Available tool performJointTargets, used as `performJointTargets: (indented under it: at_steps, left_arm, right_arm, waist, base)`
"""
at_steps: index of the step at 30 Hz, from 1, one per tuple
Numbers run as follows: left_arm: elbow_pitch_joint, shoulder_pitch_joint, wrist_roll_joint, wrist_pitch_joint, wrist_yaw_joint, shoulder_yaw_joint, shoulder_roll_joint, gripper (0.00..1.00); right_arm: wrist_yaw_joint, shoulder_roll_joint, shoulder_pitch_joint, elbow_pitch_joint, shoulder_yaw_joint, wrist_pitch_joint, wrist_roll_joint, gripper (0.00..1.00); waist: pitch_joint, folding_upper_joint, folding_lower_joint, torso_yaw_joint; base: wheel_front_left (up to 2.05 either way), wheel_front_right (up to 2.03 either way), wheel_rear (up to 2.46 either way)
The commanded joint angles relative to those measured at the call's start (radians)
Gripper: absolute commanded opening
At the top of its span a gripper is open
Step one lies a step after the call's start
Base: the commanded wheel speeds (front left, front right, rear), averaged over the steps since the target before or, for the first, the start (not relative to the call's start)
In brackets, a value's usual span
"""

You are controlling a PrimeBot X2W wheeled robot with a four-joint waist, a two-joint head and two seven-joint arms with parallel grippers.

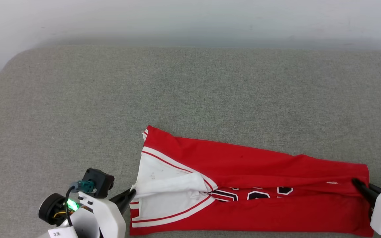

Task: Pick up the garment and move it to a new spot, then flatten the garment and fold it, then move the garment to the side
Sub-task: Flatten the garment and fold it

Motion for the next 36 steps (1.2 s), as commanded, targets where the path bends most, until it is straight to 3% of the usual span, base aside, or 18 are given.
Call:
performJointTargets:
  at_steps: [1, 11, 12, 13, 14, 25, 30, 36]
  left_arm:
    - [0.014, 0.014, 0.007, 0.006, -0.006, -0.01, -0.006, 0.0]
    - [0.091, 0.014, 0.024, -0.001, -0.039, -0.046, -0.039, 0.0]
    - [0.098, 0.015, 0.026, -0.003, -0.041, -0.048, -0.043, 0.19]
    - [0.103, 0.018, 0.026, -0.008, -0.041, -0.05, -0.046, 0.53]
    - [0.107, 0.021, 0.026, -0.009, -0.043, -0.052, -0.05, 1.0]
    - [0.112, 0.043, 0.01, -0.107, -0.003, -0.004, -0.071, 1.0]
    - [0.102, 0.056, -0.001, -0.215, 0.045, 0.061, -0.096, 1.0]
    - [0.104, 0.07, 0.053, -0.389, 0.098, 0.132, -0.13, 1.0]
  right_arm:
    - [-0.001, -0.025, 0.012, -0.01, 0.021, -0.015, 0.007, 0.0]
    - [-0.001, -0.102, 0.006, 0.016, 0.136, -0.069, 0.033, 0.0]
    - [-0.001, -0.102, 0.006, 0.021, 0.143, -0.071, 0.043, 0.13]
    - [-0.001, -0.107, 0.007, 0.026, 0.149, -0.075, 0.049, 0.48]
    - [-0.001, -0.112, 0.007, 0.029, 0.156, -0.076, 0.057, 1.0]
    - [-0.001, -0.159, 0.032, -0.013, 0.173, -0.041, 0.173, 1.0]
    - [-0.001, -0.151, 0.057, -0.055, 0.094, 0.013, 0.235, 1.0]
    - [-0.001, -0.087, 0.077, -0.04, -0.046, 0.113, 0.217, 1.0]
  waist:
    - [-0.001, -0.0001, 0.0001, 0.0]
    - [-0.005, -0.0001, 0.0001, -0.004]
    - [-0.006, -0.0001, 0.0001, -0.005]
    - [-0.008, -0.0001, 0.0001, -0.006]
    - [-0.01, -0.0001, 0.0001, -0.007]
    - [-0.065, -0.0001, 0.0001, -0.019]
    - [-0.081, -0.0001, 0.0001, -0.017]
    - [-0.087, -0.0001, 0.0001, -0.014]
  base:
    - [0.0, 0.0, 0.0]
    - [0.0, 0.0, 0.0]
    - [0.0, 0.0, 0.0]
    - [0.0, 0.0, 0.0]
    - [0.0, 0.0, 0.0]
    - [0.0, 0.0, 0.0]
    - [0.0, 0.0, 0.0]
    - [0.0, 0.0, 0.0]
